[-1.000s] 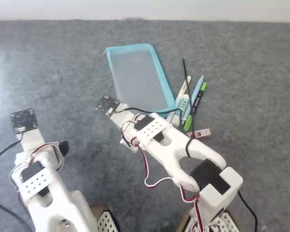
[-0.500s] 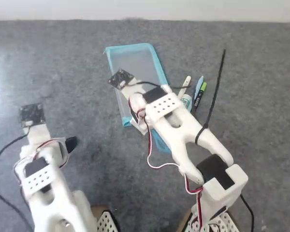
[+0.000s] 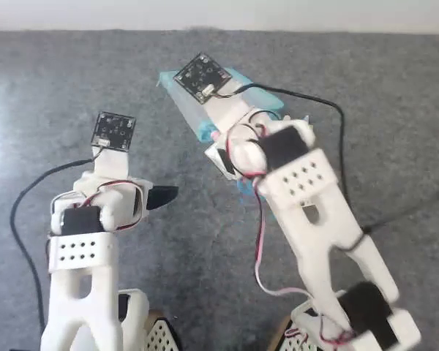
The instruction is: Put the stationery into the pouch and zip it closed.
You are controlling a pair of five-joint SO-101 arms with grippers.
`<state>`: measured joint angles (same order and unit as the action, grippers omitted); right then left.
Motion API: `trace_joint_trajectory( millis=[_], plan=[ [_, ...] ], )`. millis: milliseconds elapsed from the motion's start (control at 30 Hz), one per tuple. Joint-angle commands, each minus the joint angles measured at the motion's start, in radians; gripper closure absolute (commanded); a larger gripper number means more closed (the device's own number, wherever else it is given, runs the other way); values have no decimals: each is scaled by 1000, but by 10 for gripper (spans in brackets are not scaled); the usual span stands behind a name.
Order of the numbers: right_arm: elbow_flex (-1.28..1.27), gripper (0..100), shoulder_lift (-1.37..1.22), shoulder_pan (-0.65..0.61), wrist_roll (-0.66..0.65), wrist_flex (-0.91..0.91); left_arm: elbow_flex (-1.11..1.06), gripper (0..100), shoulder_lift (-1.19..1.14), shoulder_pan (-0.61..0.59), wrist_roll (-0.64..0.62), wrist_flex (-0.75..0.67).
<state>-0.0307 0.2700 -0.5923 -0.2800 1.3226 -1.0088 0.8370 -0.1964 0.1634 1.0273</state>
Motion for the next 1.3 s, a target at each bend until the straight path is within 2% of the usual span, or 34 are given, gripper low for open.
trace_joint_trajectory(
  millis=[0, 167, 400, 633, 867, 1033, 1267],
  plan=[
    [-87, 992, 125, 8, 6, -61, 56, 532, 83, 18, -15, 15],
    [-338, 992, 280, 10, 9, -243, 45, 532, 345, 51, -55, 123],
    [-465, 992, 503, 4, 11, -231, -82, 533, 611, 35, -123, 101],
    [-479, 992, 579, -114, 12, -162, -154, 572, 634, 29, -164, 29],
    [-511, 992, 532, -116, 12, -214, -124, 572, 638, 104, -163, 97],
    [-511, 992, 487, -114, 12, -231, -110, 572, 638, 103, -158, 115],
    [-509, 992, 479, -117, 14, -237, -143, 573, 635, 103, -144, 64]
  ],
)
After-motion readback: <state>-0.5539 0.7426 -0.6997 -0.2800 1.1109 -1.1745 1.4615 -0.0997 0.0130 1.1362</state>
